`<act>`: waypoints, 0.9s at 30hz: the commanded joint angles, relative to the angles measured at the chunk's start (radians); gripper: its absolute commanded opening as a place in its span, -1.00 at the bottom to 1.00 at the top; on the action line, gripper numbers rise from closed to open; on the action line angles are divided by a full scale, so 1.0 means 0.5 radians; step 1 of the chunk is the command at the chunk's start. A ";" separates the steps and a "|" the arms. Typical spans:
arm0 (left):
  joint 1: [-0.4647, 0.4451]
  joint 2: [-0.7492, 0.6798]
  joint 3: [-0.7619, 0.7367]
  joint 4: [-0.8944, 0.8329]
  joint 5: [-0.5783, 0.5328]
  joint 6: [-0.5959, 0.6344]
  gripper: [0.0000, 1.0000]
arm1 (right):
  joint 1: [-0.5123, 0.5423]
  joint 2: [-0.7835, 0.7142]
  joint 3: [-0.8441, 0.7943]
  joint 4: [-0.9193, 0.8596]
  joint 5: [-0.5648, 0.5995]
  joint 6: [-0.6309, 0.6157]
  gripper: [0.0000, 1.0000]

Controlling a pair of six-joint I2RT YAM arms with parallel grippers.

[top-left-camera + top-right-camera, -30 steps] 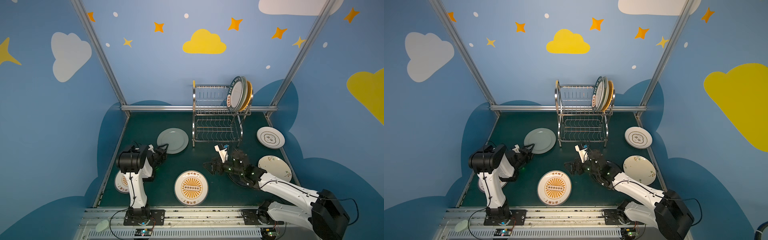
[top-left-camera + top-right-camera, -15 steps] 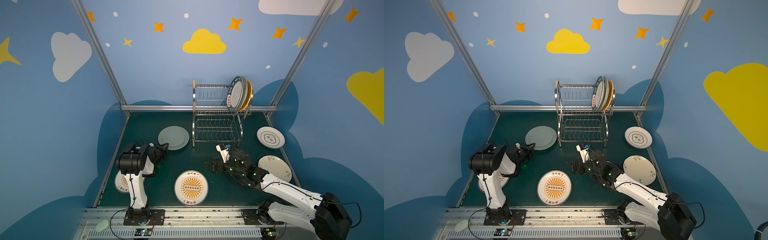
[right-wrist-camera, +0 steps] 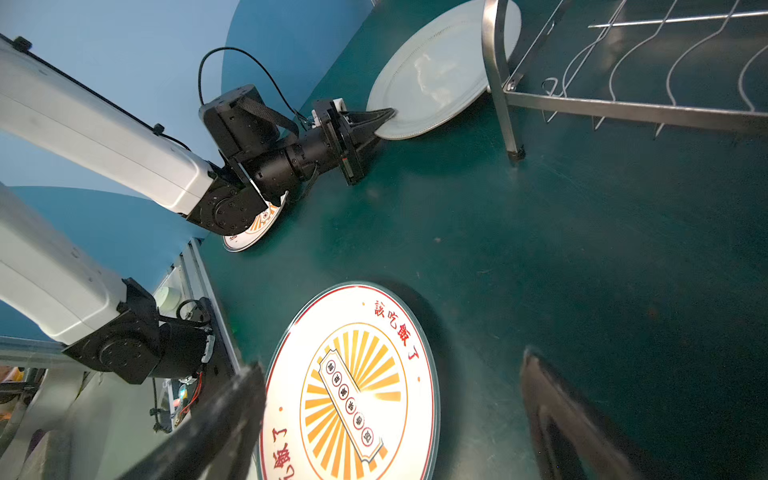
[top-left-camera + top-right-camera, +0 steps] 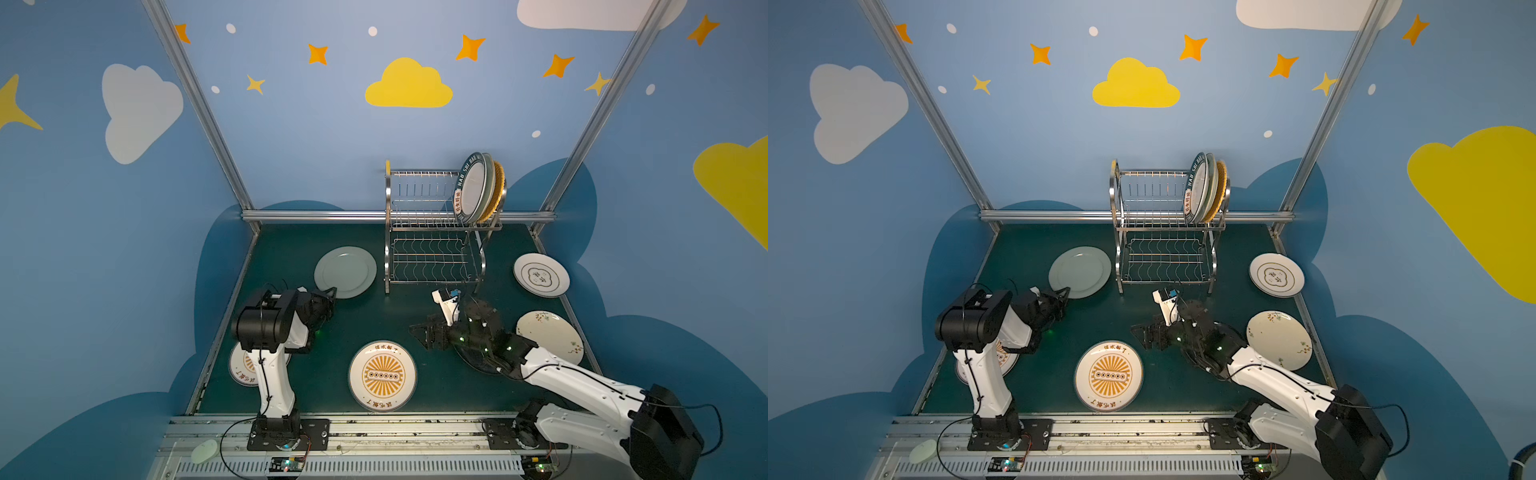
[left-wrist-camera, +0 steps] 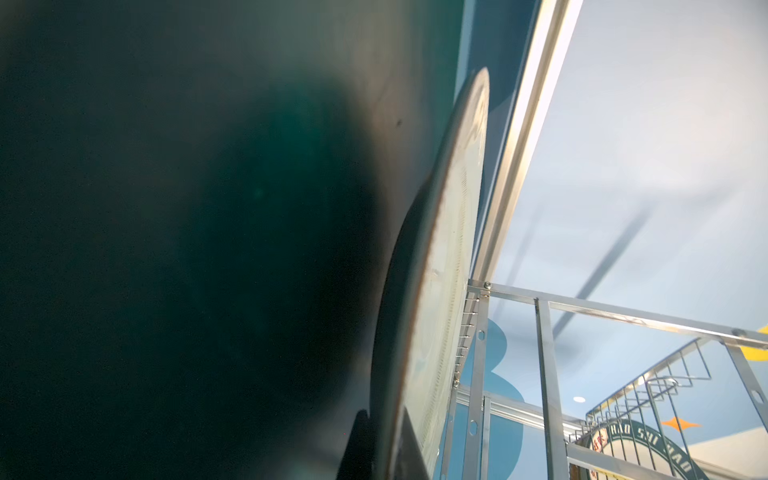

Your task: Load the plates into the dish rack

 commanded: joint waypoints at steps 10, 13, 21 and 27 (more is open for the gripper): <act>0.028 -0.540 -0.282 -0.455 0.108 -0.004 -0.92 | 0.002 -0.064 0.037 -0.104 0.124 -0.059 0.87; 0.036 -0.800 -0.327 -0.640 0.119 0.045 -0.92 | -0.014 -0.071 0.044 -0.124 0.116 -0.040 0.87; 0.075 -1.791 -0.332 -1.633 0.020 0.208 -0.92 | -0.035 -0.065 0.102 -0.217 0.048 -0.011 0.87; 0.218 -2.093 -0.374 -1.704 0.280 0.151 -0.92 | -0.046 -0.079 0.129 -0.253 0.045 0.018 0.87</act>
